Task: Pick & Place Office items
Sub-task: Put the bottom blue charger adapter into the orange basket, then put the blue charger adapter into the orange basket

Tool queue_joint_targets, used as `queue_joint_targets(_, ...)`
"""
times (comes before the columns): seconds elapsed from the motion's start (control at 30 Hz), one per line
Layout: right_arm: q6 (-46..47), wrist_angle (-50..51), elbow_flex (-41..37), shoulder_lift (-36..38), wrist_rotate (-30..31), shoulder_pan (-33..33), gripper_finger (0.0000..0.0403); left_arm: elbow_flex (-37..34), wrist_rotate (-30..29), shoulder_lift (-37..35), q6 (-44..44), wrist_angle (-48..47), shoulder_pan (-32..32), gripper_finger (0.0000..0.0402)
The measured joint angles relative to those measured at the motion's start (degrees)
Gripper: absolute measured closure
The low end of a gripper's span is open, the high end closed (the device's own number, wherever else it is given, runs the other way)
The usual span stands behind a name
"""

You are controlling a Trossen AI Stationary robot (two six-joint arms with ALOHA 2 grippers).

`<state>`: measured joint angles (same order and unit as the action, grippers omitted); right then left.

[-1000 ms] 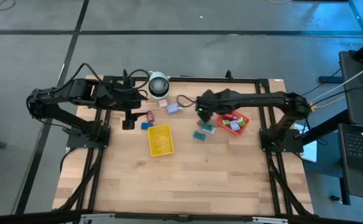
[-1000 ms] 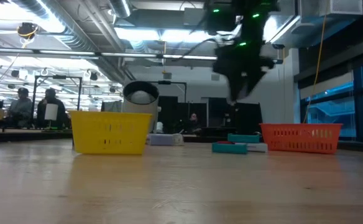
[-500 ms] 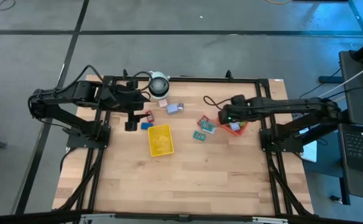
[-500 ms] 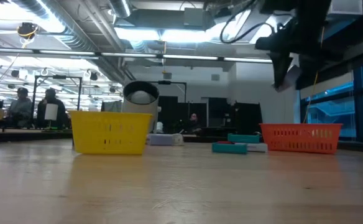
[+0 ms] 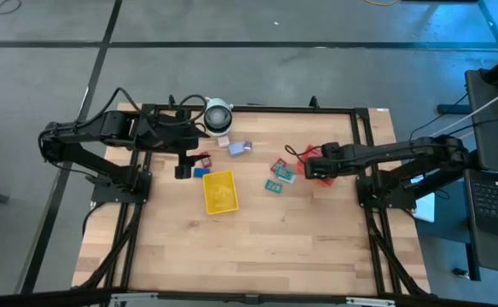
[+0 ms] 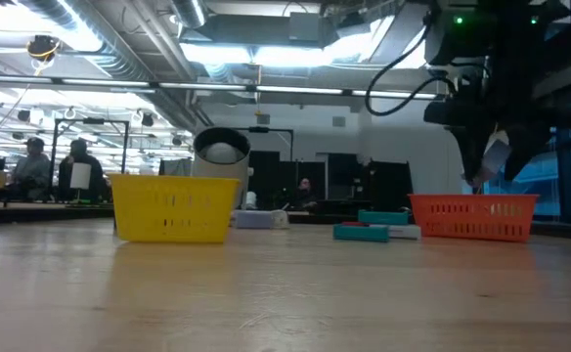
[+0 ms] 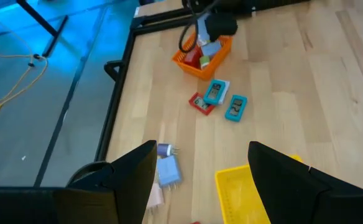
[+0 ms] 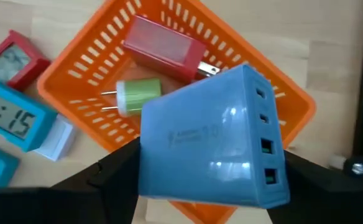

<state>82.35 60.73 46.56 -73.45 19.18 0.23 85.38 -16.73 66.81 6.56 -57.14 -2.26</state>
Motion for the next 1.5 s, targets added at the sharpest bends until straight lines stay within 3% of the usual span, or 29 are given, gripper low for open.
queue_joint_targets(0.27, 3.8, -0.4, -2.6, 0.0, 2.2, -0.5, 0.0102, 0.0, -0.2, 0.0, 0.1, 4.4, 0.0, 0.0151)
queue_joint_targets(0.67, 0.2, -0.7, -0.9, 0.0, 5.9, -1.8, 0.0063, 0.0, -1.3, 0.7, 0.2, 5.2, -2.5, 0.0151)
queue_joint_targets(0.83, -6.1, -5.5, 4.6, 0.0, 11.3, -3.0, 0.0055, 0.0, -1.7, 2.6, 0.2, 5.8, -2.6, 0.0151)
queue_joint_targets(0.97, -19.0, -17.4, 6.6, 0.0, 9.6, -3.0, 0.0057, 0.0, -7.6, 4.6, 1.2, 3.9, -2.6, 0.0151)
queue_joint_targets(1.07, -23.7, -21.0, 6.6, 0.0, 8.0, -2.9, 0.0061, 0.0, -10.6, 5.3, 1.6, -0.4, -2.1, 0.0151)
queue_joint_targets(1.27, -32.3, -26.1, 6.5, 0.0, 1.7, -0.3, 0.0068, -0.1, -7.9, 6.3, 0.9, -9.3, 2.6, 0.0151)
queue_joint_targets(1.4, -37.0, -32.7, 6.5, 0.0, -3.0, 2.8, 0.0069, -2.1, 5.4, 5.7, -1.4, -8.3, 8.5, 0.0151)
queue_joint_targets(1.5, -36.6, -33.2, 6.5, 0.0, -3.6, 4.3, 0.0069, -6.5, 7.9, 4.8, -1.6, -9.4, 10.9, 0.0151)
